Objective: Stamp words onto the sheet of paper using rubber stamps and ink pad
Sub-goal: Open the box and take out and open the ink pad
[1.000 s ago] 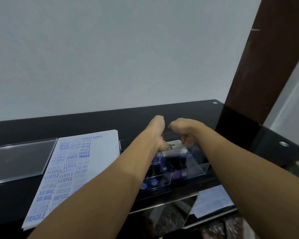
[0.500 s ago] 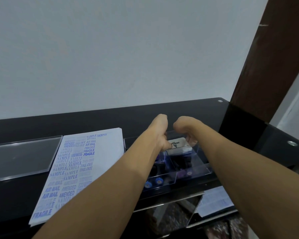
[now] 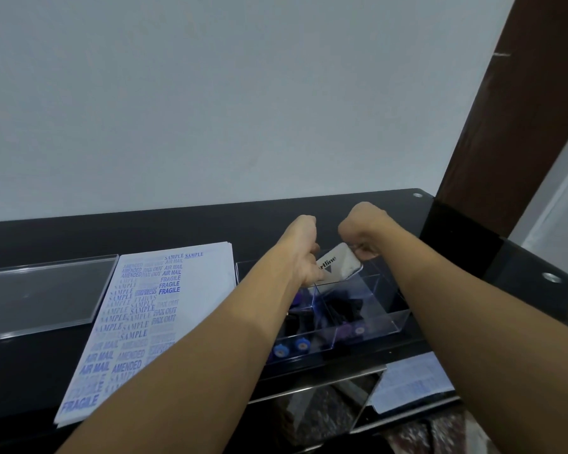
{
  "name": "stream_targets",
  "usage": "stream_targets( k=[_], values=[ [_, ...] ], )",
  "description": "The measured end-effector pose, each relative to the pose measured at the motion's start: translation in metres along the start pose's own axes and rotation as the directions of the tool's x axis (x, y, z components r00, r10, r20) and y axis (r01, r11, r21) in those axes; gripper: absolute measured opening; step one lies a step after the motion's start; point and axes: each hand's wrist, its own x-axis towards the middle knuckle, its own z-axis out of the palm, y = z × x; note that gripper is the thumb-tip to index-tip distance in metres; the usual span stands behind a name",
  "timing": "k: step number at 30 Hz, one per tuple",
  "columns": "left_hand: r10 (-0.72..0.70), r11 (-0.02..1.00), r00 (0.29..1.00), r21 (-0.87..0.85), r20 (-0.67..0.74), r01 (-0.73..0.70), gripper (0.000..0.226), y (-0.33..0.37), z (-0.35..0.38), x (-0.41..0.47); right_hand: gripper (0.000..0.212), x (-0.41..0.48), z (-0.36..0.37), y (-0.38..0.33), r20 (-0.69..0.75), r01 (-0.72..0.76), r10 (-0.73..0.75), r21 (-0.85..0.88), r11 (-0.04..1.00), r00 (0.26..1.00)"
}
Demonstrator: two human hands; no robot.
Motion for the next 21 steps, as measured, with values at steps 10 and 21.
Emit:
stream_targets(
  k=[10, 21],
  values=[
    [0.053, 0.993, 0.998, 0.104, 0.030, -0.056, 0.052, -0.008, -0.014, -0.022, 0.005, -0.017, -0.001, 0.005, -0.055, 0.056, -0.043, 0.267, 0.962, 0.998],
    [0.370, 0.874, 0.925, 0.366, -0.081, -0.318, 0.021, 0.022, -0.086, -0.081, 0.013, -0.075, -0.009, -0.028, -0.041, 0.215, -0.250, 0.654, 0.725, 0.967]
  ],
)
